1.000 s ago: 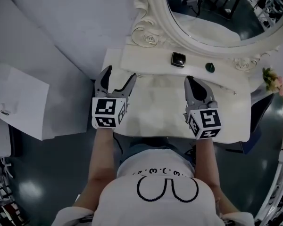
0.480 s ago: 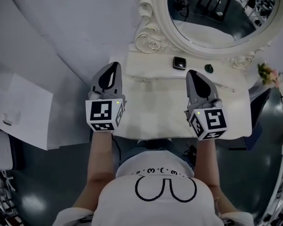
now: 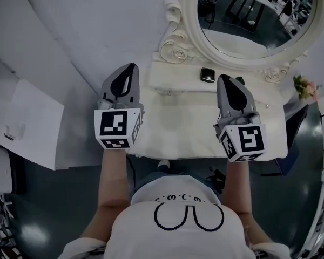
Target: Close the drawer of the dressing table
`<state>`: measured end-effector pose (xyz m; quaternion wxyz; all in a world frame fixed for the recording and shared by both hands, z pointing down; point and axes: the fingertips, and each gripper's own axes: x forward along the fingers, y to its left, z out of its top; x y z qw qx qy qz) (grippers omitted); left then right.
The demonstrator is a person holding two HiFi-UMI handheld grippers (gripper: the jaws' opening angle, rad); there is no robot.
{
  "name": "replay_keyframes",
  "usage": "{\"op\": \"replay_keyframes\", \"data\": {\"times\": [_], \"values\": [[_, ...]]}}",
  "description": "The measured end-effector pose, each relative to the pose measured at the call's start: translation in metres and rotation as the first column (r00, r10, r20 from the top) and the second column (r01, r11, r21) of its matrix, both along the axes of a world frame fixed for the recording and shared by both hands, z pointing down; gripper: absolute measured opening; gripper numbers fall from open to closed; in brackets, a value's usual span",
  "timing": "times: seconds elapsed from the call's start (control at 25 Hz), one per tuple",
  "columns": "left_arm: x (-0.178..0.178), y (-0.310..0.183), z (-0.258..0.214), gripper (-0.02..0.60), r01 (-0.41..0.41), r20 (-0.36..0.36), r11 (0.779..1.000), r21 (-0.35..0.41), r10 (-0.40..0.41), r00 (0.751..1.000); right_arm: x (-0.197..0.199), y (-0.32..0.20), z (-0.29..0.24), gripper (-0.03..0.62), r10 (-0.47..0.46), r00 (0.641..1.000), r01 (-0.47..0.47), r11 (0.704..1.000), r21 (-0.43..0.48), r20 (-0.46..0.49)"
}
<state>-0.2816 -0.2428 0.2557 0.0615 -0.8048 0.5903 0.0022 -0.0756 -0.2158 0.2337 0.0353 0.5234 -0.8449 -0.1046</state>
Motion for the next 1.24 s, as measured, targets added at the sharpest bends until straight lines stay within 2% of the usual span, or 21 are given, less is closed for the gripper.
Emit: {"op": "replay_keyframes", "data": {"times": [0.4,0.68,1.24], "values": [[0.008,0.028,-0.009,-0.002,0.010,-0.020,1.000,-0.007,-0.010,1.000,0.007,0.027,-0.003,-0.002,-0.026,1.000,0.026,1.000,-0.015,-0.008],[0.017,0.040,-0.018,-0.002,-0.001,-0.021,1.000,0.003,0.001,1.000,0.020,0.043,-0.006,-0.002,-0.001,1.000,0.001,1.000,-0.009,0.003],[0.010,0.051,-0.025,-0.002,-0.001,-0.033,1.000,0.025,0.002,0.999,0.008,0.053,-0.010,-0.002,-0.007,1.000,0.007,1.000,0.016,0.009]]}}
